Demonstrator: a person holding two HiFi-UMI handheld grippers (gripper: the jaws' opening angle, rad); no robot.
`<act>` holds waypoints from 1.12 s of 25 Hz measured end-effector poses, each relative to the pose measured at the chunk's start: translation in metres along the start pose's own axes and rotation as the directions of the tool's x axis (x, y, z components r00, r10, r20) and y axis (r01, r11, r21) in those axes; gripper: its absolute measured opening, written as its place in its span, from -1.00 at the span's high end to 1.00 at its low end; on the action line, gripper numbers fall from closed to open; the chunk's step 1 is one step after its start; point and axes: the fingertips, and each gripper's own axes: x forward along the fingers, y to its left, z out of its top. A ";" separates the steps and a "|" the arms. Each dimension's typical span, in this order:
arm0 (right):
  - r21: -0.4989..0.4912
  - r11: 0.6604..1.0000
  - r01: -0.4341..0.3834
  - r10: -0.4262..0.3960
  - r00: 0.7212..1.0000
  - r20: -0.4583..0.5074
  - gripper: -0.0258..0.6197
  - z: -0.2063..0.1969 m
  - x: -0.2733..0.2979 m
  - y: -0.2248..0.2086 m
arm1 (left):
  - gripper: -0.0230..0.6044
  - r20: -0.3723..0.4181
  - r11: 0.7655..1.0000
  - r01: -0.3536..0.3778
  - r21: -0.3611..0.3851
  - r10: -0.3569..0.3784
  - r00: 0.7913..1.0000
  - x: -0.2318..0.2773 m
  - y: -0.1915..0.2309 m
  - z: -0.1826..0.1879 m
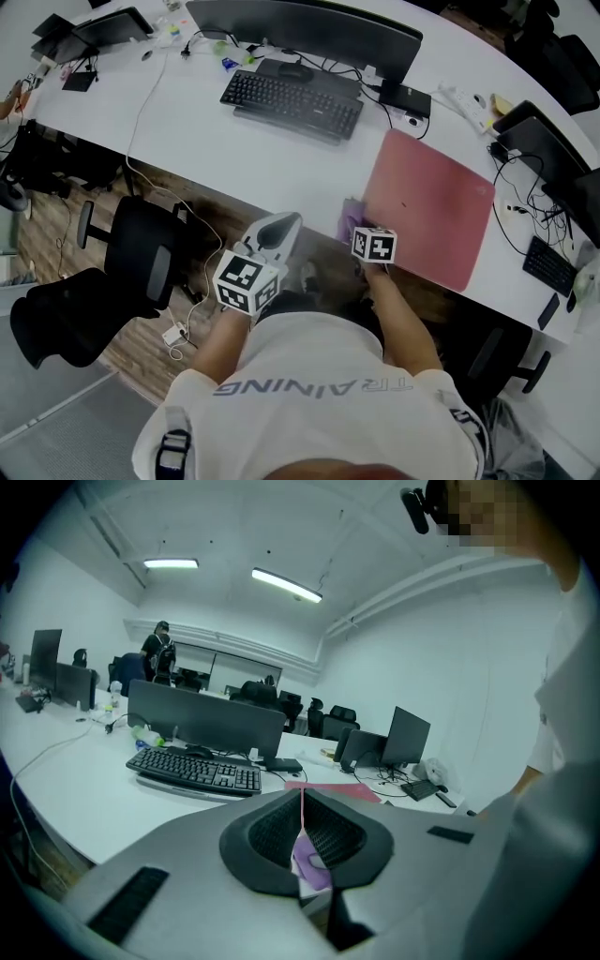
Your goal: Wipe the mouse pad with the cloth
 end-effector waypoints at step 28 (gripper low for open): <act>0.035 0.996 0.086 -0.086 0.996 -0.012 0.61 -0.035 -0.110 -0.158 | 0.81 0.009 0.996 0.074 0.058 -0.075 0.997 0.073 -0.169 0.006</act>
